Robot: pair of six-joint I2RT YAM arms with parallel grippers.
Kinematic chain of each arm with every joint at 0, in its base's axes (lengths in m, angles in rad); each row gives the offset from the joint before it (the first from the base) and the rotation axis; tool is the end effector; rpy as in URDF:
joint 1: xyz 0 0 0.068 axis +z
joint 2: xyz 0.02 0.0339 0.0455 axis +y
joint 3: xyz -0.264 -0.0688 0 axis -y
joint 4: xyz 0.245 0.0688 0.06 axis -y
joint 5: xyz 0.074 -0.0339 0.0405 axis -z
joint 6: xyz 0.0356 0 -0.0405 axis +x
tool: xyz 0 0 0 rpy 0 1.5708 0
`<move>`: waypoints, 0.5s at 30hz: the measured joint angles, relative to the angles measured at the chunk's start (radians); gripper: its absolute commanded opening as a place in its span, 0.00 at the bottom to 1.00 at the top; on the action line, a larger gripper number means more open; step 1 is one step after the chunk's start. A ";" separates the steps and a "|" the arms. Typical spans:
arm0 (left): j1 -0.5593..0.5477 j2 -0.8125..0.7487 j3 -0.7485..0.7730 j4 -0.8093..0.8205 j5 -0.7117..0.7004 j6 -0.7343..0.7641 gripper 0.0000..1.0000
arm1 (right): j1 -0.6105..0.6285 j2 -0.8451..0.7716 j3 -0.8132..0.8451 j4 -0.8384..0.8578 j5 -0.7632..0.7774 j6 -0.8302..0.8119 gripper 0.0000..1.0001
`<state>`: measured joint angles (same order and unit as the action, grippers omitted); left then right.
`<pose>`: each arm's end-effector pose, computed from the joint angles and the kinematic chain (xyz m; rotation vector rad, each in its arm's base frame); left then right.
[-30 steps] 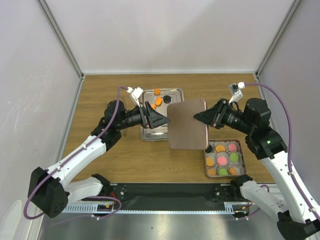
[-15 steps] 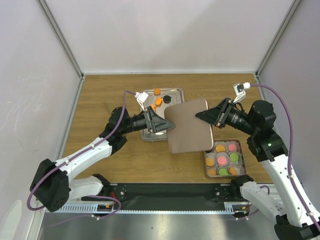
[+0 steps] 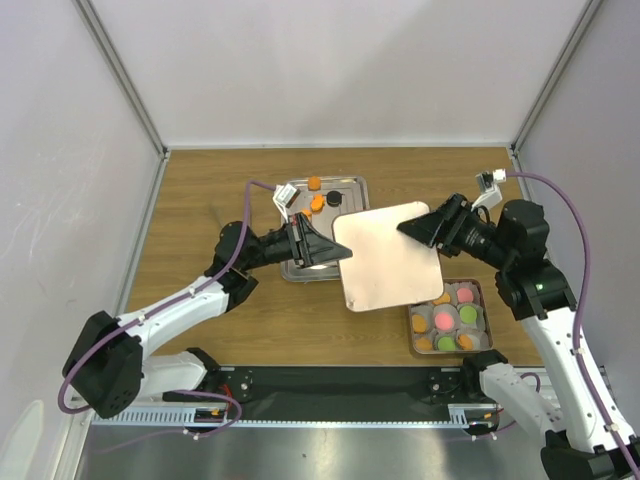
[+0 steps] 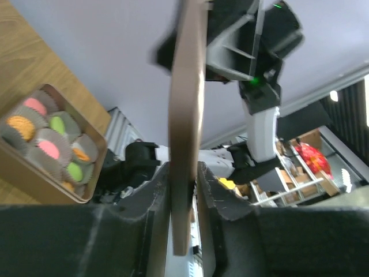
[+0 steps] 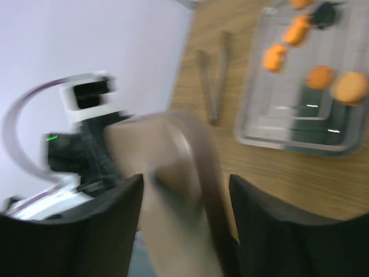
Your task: Pack the cookies
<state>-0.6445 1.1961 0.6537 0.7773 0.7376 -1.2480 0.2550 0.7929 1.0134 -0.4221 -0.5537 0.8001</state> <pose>0.1949 -0.1764 0.3075 0.2687 1.7336 -1.9759 0.1529 0.0592 0.3928 0.0856 1.9163 1.2267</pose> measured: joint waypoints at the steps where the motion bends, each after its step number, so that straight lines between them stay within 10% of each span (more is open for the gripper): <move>1: -0.007 0.000 -0.001 0.014 0.000 -0.008 0.00 | 0.001 0.008 0.004 -0.039 0.026 -0.022 0.74; 8: -0.043 0.048 -0.058 0.122 -0.045 -0.056 0.00 | 0.001 0.021 0.029 -0.261 0.244 -0.133 0.97; 15: -0.113 0.231 -0.089 0.300 -0.114 -0.132 0.00 | 0.001 0.017 0.132 -0.446 0.486 -0.191 1.00</move>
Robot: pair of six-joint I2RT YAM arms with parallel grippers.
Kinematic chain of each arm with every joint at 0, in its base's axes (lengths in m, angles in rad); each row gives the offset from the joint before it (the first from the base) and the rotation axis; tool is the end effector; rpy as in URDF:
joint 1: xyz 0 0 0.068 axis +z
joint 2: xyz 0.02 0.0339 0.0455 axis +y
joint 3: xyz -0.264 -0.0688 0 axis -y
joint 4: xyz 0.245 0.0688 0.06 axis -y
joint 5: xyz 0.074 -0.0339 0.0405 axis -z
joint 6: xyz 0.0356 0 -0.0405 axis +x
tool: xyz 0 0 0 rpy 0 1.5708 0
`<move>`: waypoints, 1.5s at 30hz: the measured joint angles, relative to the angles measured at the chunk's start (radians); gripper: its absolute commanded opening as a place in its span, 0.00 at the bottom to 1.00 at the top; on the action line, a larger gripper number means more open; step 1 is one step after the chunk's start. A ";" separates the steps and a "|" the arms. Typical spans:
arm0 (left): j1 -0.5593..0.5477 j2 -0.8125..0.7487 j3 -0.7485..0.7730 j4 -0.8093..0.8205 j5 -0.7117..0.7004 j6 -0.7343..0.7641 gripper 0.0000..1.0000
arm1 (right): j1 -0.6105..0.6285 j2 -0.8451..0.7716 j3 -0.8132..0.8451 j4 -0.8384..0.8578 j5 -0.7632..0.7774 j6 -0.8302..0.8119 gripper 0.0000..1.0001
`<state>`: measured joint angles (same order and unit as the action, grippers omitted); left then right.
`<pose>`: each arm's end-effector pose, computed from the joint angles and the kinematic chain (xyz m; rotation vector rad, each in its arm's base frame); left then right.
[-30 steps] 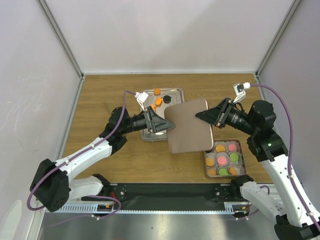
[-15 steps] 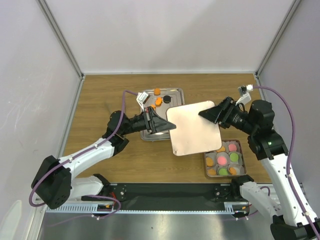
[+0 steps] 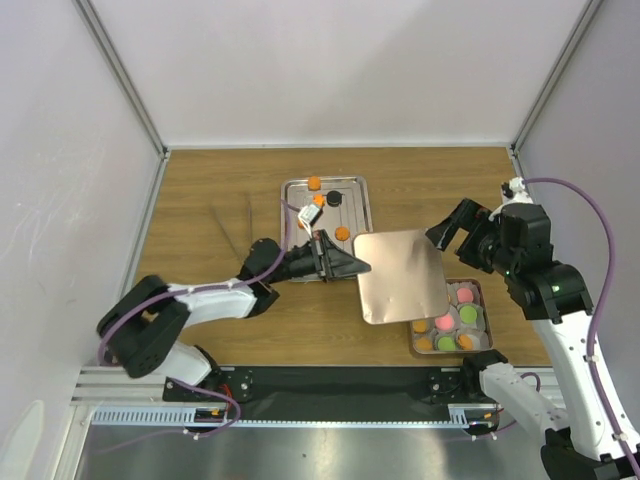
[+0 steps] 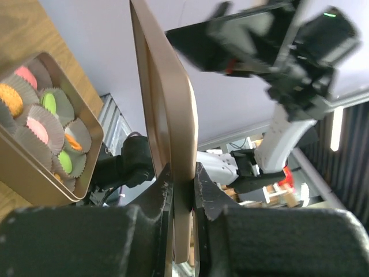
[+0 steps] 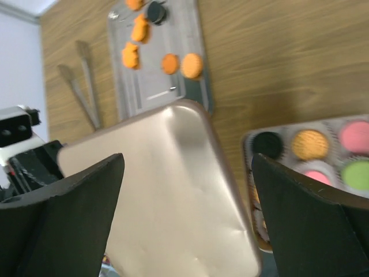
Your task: Pack the cookies
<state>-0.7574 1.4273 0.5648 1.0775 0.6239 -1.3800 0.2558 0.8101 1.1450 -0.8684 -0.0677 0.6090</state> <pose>0.1948 -0.2128 0.2497 0.1259 1.8046 -2.0888 0.1387 0.0388 0.3862 0.3381 2.1321 0.5826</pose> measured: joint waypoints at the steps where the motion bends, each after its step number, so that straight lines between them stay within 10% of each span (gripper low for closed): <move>1: -0.014 0.040 0.000 0.033 -0.010 -0.014 0.00 | 0.000 0.001 0.017 -0.024 0.031 -0.004 1.00; 12: -0.138 0.486 0.134 0.134 -0.072 -0.182 0.00 | 0.000 0.028 0.119 -0.220 0.276 -0.024 1.00; 45: -0.226 0.769 0.460 0.171 -0.098 -0.218 0.00 | -0.120 0.042 -0.143 -0.124 0.319 -0.037 1.00</move>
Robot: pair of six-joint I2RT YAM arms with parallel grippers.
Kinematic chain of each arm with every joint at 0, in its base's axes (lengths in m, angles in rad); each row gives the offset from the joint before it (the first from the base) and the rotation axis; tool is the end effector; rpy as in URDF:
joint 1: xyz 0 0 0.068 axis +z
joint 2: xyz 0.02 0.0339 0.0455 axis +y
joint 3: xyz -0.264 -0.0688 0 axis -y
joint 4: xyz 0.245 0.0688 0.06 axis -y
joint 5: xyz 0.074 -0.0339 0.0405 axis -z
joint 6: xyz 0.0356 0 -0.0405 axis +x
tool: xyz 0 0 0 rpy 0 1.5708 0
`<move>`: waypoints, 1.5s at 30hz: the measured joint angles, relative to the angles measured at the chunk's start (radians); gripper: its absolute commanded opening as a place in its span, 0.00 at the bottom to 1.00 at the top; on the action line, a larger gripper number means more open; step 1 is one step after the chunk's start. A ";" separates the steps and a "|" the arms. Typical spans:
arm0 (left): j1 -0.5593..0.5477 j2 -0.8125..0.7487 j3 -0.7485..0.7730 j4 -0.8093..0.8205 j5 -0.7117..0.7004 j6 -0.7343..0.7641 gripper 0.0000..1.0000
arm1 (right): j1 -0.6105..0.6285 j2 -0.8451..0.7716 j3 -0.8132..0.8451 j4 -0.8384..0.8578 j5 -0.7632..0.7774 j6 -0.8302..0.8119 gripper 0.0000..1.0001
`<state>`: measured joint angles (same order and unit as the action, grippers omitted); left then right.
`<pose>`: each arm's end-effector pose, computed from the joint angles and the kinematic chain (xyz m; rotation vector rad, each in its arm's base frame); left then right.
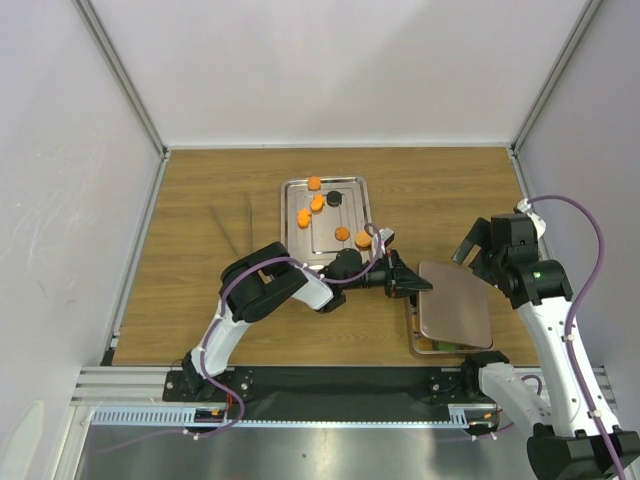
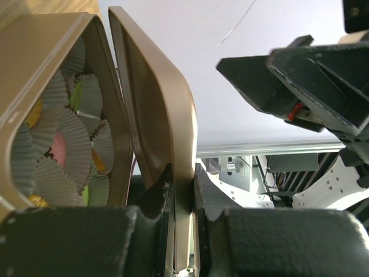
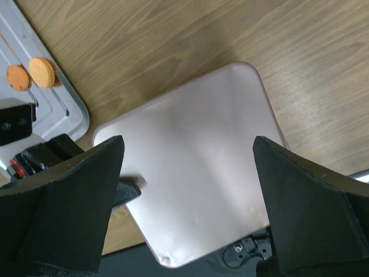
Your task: Pack the cookies
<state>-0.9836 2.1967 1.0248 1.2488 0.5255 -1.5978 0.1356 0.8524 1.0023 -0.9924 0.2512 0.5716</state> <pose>0.2231 -0.3675 0.1330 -0.0515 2.1105 -2.2550 0.1515 0.0117 0.3272 0.6256 2.2953 0.0322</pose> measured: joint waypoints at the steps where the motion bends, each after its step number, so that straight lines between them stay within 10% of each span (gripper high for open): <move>1: -0.001 0.003 0.005 0.001 0.000 0.000 0.00 | -0.014 -0.001 -0.008 0.010 -0.009 -0.003 1.00; 45: -0.021 0.074 0.014 0.022 -0.011 -0.028 0.01 | -0.325 0.218 -0.228 0.307 -0.128 0.003 1.00</move>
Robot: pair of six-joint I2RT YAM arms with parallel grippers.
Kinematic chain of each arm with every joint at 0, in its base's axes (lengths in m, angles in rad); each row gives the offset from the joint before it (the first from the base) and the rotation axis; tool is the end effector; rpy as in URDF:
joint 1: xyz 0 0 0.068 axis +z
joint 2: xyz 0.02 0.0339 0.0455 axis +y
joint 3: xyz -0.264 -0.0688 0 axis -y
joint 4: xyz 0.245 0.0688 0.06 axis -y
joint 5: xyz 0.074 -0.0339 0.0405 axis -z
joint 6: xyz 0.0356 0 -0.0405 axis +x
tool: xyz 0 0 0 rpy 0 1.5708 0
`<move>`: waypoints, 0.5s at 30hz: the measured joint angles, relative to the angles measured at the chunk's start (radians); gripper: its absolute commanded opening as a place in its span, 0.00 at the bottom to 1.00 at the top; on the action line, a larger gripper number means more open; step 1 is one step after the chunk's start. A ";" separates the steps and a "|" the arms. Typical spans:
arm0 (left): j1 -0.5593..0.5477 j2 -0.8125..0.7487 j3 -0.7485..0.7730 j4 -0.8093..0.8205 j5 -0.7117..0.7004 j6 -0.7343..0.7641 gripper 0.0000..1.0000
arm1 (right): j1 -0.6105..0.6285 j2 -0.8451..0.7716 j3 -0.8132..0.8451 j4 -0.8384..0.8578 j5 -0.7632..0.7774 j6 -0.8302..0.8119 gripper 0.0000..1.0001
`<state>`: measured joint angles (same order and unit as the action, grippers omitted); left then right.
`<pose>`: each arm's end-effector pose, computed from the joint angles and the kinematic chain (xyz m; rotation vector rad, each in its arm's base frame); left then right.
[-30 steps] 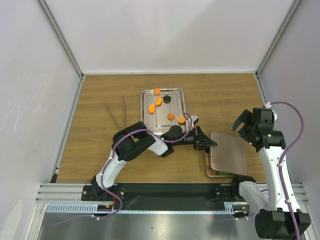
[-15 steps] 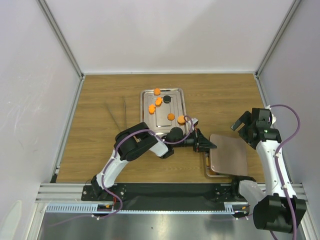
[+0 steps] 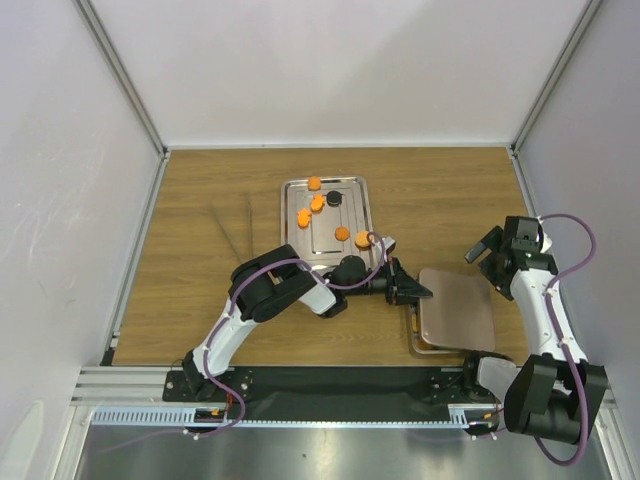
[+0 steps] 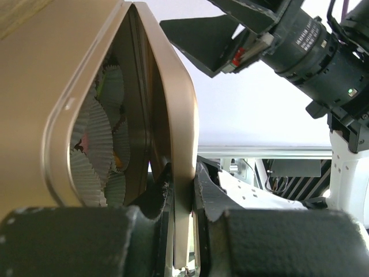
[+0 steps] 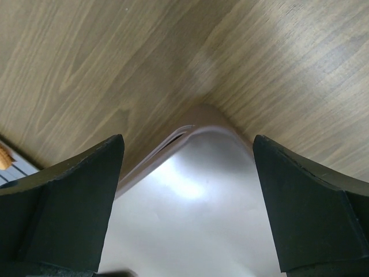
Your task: Pack the cookies
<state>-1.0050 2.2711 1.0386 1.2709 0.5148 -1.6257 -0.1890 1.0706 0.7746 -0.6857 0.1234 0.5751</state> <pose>0.2173 -0.3749 0.1082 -0.0943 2.1747 -2.2506 0.2015 -0.0430 0.2402 0.9914 2.3398 -0.0062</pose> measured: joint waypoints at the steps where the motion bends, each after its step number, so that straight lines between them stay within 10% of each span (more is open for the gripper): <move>1: 0.000 0.000 -0.003 0.000 0.000 0.000 0.01 | 0.000 0.008 -0.005 0.008 0.000 -0.001 1.00; 15: 0.002 0.000 -0.033 0.008 -0.014 0.003 0.13 | -0.001 0.031 -0.074 0.059 -0.012 -0.010 1.00</move>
<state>-1.0035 2.2711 1.0058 1.2789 0.5003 -1.6226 -0.1902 1.1019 0.7006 -0.6266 0.1116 0.5655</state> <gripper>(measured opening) 0.152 0.994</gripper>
